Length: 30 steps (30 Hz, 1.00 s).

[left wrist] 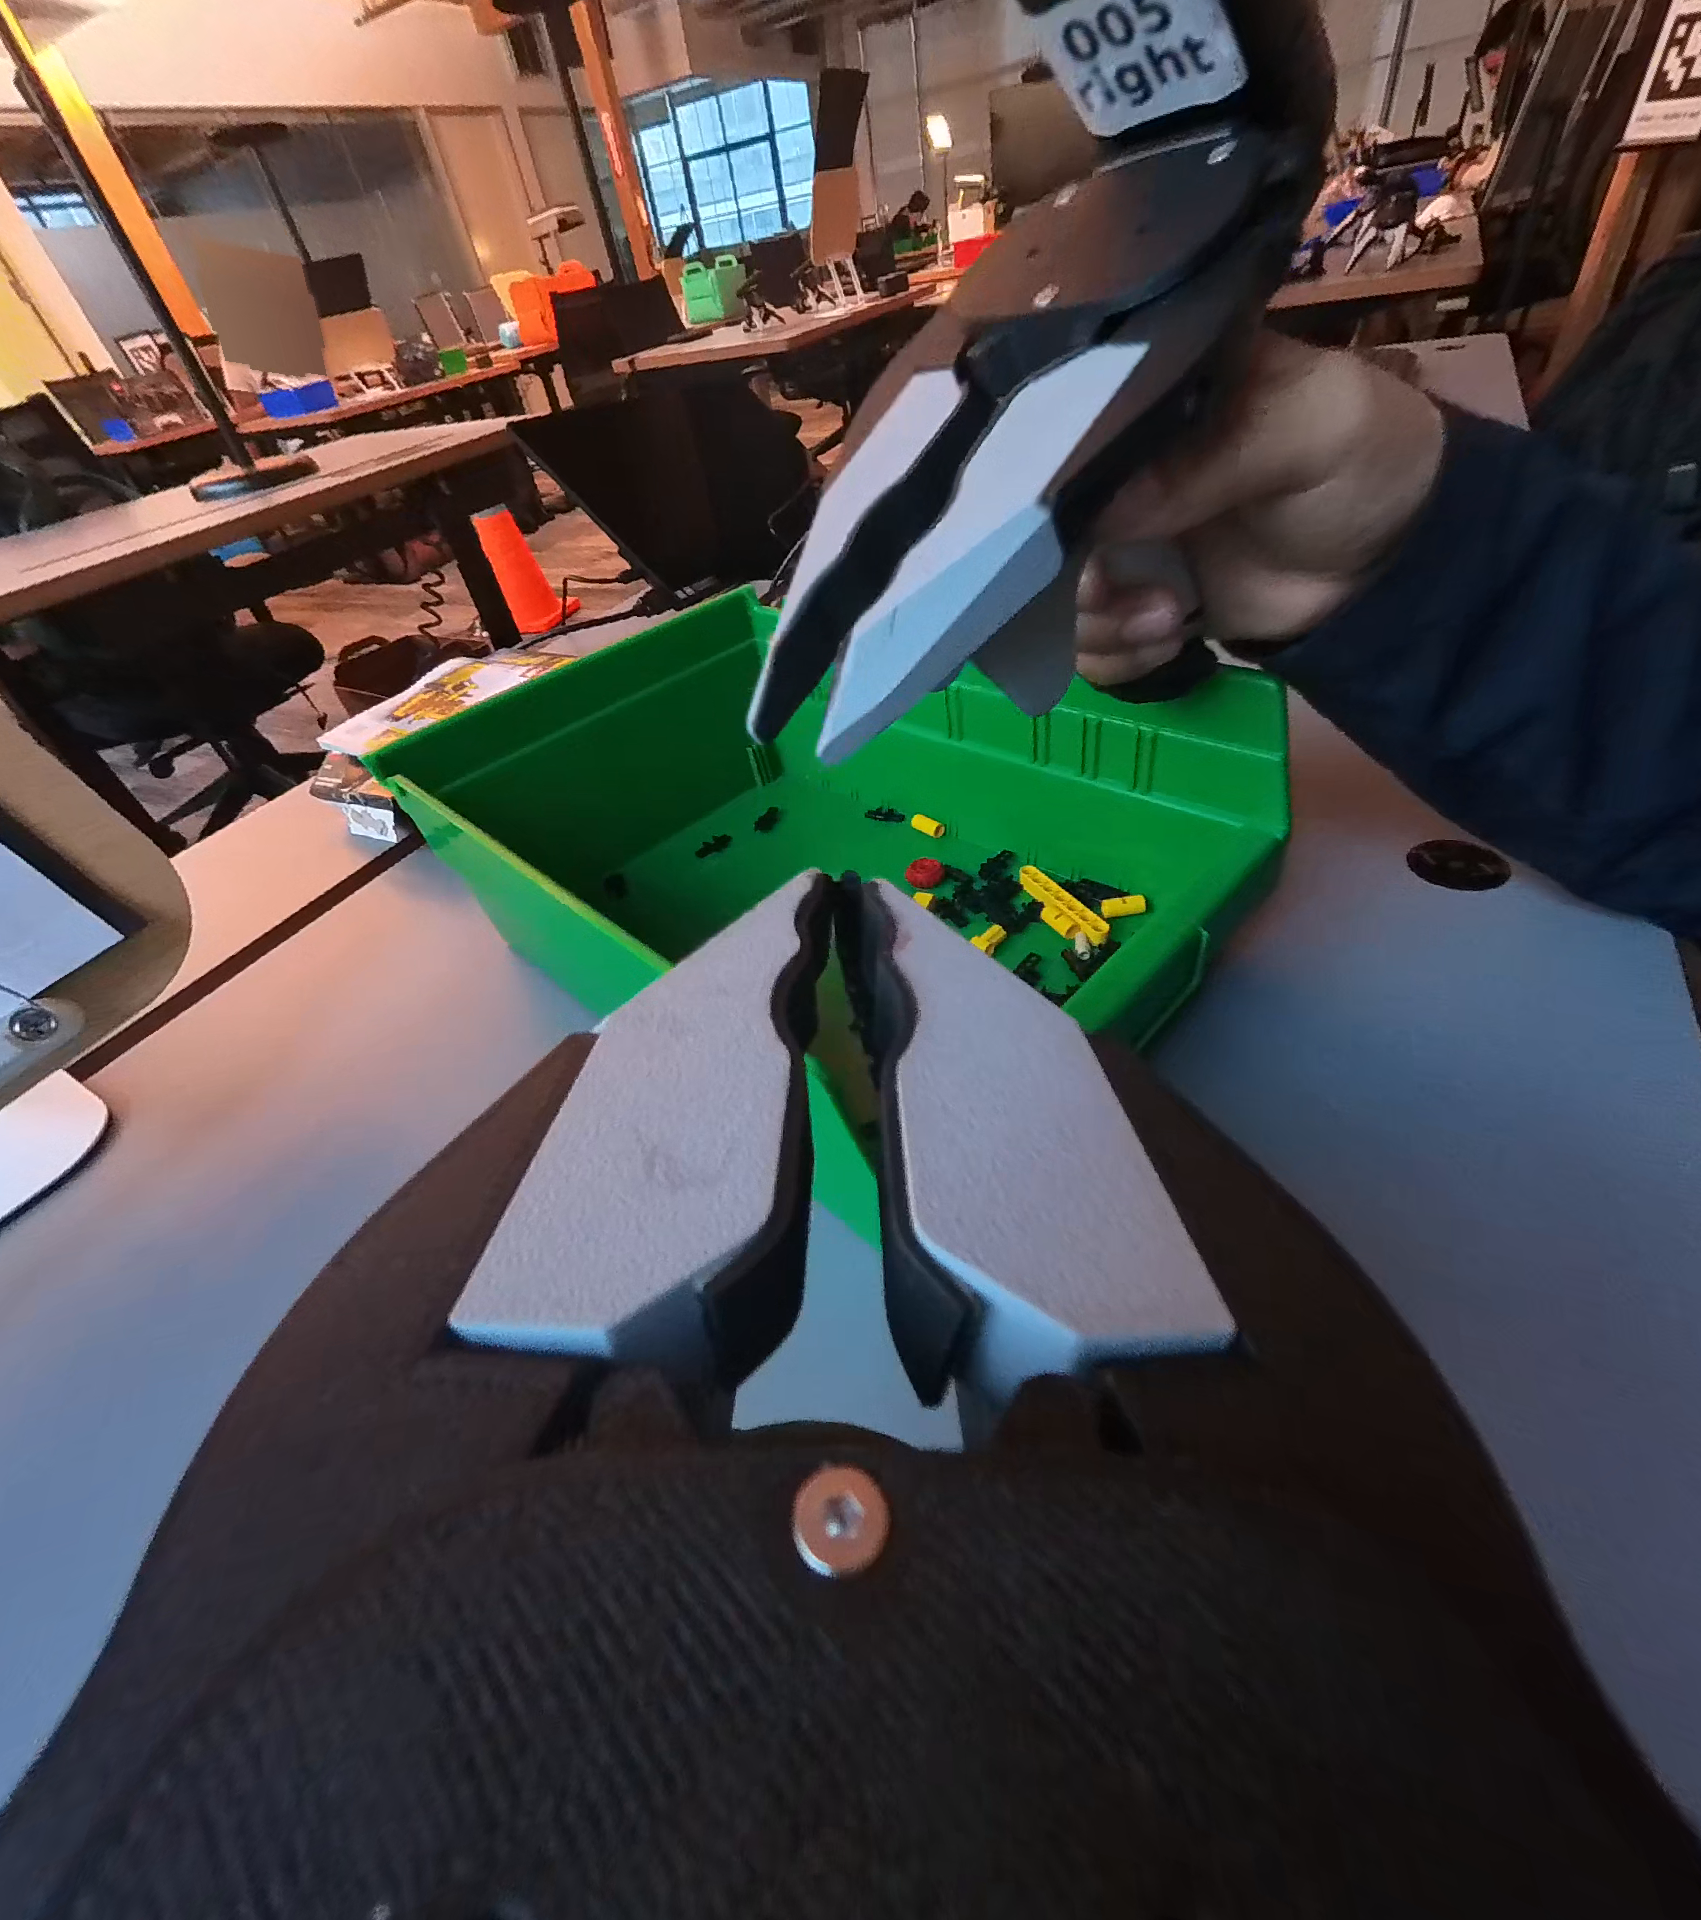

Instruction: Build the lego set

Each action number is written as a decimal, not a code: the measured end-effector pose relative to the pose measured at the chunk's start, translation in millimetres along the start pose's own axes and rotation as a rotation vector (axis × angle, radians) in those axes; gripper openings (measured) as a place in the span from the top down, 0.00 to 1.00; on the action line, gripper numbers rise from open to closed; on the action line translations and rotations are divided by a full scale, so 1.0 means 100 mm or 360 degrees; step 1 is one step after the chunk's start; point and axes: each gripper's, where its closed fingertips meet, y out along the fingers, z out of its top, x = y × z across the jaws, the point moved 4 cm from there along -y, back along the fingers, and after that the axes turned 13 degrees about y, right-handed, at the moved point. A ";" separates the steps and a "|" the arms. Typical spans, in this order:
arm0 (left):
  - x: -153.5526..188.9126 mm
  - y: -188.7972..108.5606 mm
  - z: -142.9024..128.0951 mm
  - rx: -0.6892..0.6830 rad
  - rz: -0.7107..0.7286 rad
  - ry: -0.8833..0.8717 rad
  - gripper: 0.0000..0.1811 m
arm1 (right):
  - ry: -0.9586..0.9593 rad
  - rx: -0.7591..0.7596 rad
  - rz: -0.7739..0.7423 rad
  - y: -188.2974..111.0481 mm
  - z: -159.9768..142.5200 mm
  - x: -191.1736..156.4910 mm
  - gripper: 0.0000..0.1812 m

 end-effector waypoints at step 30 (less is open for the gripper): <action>0.01 -0.09 0.15 0.0216 -0.0155 -0.0217 0.99 | -0.0425 -0.0016 0.0155 0.09 -0.05 -0.39 1.00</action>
